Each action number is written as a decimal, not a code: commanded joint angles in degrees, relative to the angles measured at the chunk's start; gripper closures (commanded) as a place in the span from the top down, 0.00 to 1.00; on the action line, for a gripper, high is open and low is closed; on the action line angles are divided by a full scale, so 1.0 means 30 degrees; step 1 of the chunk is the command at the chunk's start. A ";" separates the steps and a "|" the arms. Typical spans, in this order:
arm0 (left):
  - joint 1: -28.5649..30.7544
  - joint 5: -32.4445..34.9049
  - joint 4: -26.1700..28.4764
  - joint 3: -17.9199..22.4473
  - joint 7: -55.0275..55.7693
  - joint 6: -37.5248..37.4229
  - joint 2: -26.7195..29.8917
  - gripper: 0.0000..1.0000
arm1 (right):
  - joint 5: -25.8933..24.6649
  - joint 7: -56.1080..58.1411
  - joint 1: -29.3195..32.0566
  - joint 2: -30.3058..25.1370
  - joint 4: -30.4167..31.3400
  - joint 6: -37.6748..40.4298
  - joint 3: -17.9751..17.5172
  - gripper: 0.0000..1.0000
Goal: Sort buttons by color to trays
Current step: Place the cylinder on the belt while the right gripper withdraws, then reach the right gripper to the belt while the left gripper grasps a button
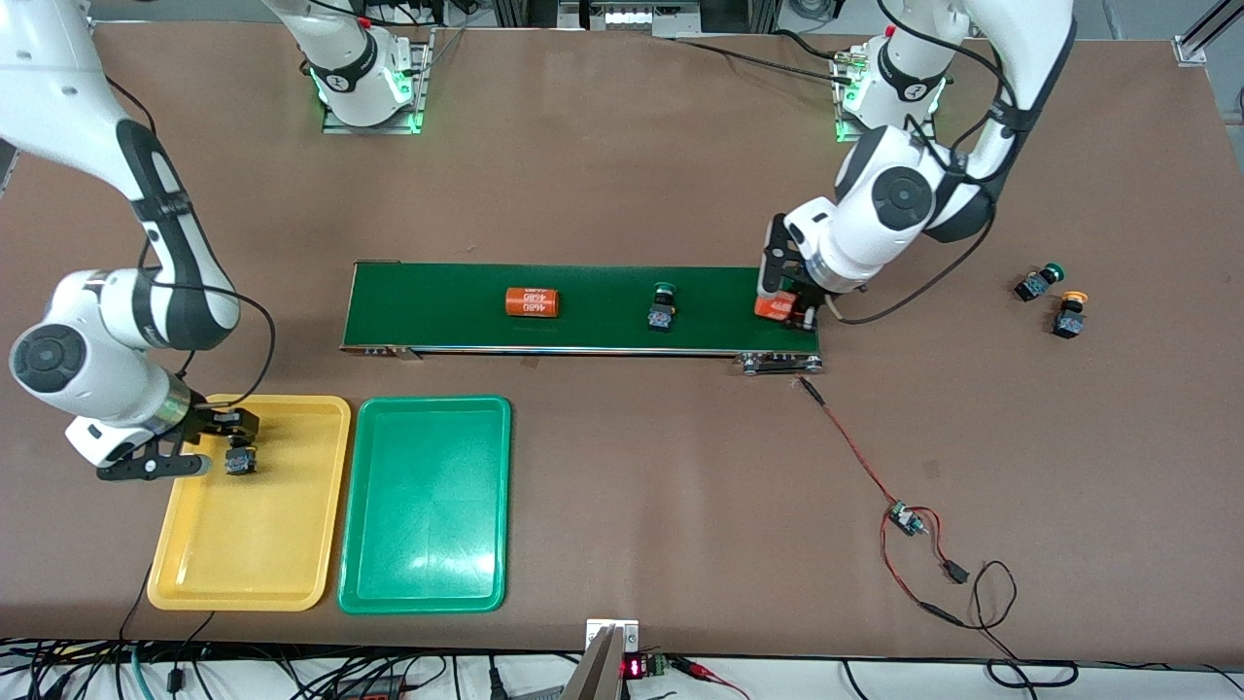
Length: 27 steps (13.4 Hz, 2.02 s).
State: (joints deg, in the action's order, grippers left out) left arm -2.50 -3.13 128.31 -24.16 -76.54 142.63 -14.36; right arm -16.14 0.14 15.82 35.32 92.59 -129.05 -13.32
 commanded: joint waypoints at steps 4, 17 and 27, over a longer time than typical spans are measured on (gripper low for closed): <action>-0.0368 -0.0303 -0.0289 -0.0150 0.0114 -0.0083 -0.0399 0.75 | 0.3003 -0.0221 -0.1025 -0.3594 0.0368 0.5421 0.0018 0.99; 0.7269 0.0841 -0.1315 0.3566 -0.1441 -0.1986 0.0776 1.00 | 0.4265 -0.7487 -0.5535 -0.5856 0.0075 1.0615 0.0047 1.00; 1.2632 0.0722 0.0471 0.3776 -0.0912 -0.2339 -0.1831 1.00 | 0.4915 -0.7279 -0.9573 -0.4246 0.0075 0.7718 -0.0041 1.00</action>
State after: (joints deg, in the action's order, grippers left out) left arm 31.40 -1.20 129.16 -12.31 -79.13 135.71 -18.45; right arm 0.37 -21.30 -9.44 21.79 92.89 -104.22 -13.72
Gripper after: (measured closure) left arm 0.000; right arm 0.000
